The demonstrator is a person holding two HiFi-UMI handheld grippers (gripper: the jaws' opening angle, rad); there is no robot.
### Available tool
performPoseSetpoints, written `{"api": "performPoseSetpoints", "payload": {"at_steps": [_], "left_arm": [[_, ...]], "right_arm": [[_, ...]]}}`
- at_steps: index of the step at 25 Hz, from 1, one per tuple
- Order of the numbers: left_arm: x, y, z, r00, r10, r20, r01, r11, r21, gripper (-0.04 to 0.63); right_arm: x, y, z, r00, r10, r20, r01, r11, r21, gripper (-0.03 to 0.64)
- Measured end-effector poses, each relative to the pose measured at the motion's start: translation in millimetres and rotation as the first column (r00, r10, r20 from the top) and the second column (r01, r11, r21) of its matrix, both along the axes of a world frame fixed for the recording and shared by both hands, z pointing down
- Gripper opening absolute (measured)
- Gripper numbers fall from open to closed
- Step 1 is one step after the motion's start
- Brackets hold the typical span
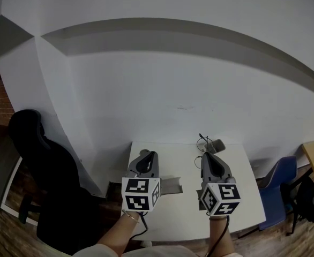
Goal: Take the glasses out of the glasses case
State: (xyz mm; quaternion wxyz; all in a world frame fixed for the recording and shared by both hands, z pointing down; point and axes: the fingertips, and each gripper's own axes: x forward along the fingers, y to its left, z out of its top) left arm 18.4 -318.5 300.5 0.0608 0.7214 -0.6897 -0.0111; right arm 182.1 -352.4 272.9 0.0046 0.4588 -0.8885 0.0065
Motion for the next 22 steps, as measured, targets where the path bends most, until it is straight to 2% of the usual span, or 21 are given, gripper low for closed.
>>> {"api": "performPoseSetpoints", "payload": {"at_steps": [22], "left_arm": [[-3.5, 9.5, 14.5, 1.0, 0.001, -0.017, -0.001, 1.0, -0.025, 0.017]], "right_arm": [[1.5, 7.3, 7.6, 1.0, 0.004, -0.01, -0.004, 1.0, -0.014, 0.037]]}}
